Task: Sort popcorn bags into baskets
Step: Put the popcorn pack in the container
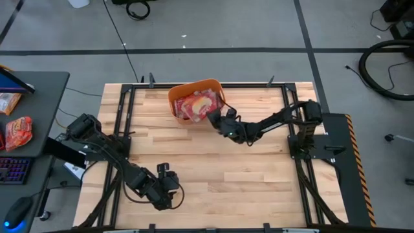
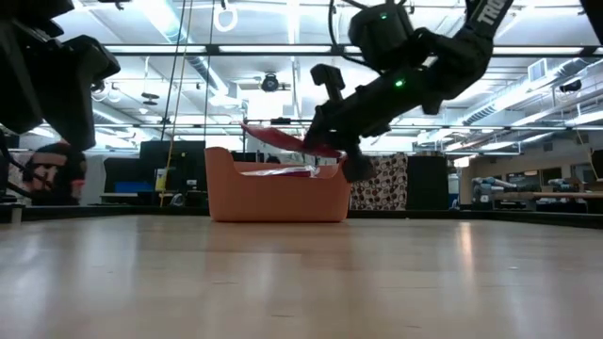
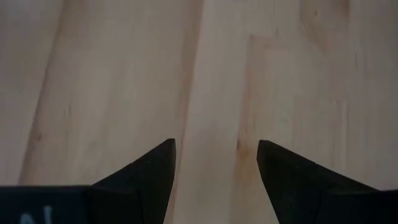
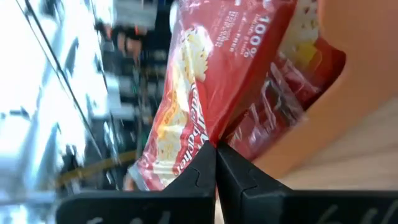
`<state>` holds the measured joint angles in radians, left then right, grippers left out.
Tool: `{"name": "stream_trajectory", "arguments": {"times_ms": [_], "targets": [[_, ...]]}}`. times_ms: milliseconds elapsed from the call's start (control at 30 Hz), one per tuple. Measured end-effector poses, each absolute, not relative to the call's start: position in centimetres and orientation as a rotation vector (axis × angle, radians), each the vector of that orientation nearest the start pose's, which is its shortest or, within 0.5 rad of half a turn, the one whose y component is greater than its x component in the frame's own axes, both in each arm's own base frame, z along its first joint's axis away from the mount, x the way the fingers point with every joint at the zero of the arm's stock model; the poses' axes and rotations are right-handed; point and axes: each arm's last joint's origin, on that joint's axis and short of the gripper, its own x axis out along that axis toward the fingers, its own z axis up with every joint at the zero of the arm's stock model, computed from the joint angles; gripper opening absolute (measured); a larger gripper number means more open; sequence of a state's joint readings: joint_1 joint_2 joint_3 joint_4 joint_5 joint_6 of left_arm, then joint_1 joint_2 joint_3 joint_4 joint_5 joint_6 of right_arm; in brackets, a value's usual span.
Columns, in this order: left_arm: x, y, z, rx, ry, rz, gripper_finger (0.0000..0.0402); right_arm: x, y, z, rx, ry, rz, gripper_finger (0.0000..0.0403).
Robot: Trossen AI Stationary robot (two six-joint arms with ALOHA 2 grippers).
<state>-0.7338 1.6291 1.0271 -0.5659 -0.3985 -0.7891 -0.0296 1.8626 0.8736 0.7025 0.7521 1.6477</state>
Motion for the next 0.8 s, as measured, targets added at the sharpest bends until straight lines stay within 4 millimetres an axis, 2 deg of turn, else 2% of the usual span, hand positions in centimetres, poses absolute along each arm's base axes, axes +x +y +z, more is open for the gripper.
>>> {"name": "stream_trajectory", "arguments": {"times_ms": [167, 433, 600, 800], "targets": [[23.7, -19.8, 19.1, -0.065, 1.001, 0.108, 0.023, 38.8, -3.4, 15.4, 1.503, -0.585, -0.861, 0.0006], [23.6, -19.7, 19.1, -0.05, 1.01, 0.108, 0.023, 43.5, -4.6, 15.0, 1.545, -0.725, -0.866, 0.0011], [23.1, -19.6, 19.1, -0.046, 1.046, 0.114, 0.023, 45.2, -4.9, 13.9, 1.647, -0.807, -0.838, 0.004], [22.6, -19.9, 19.1, -0.064, 1.046, 0.14, 0.023, 46.0, -4.8, 13.1, 1.721, -0.841, -0.816, 0.0094]]}}
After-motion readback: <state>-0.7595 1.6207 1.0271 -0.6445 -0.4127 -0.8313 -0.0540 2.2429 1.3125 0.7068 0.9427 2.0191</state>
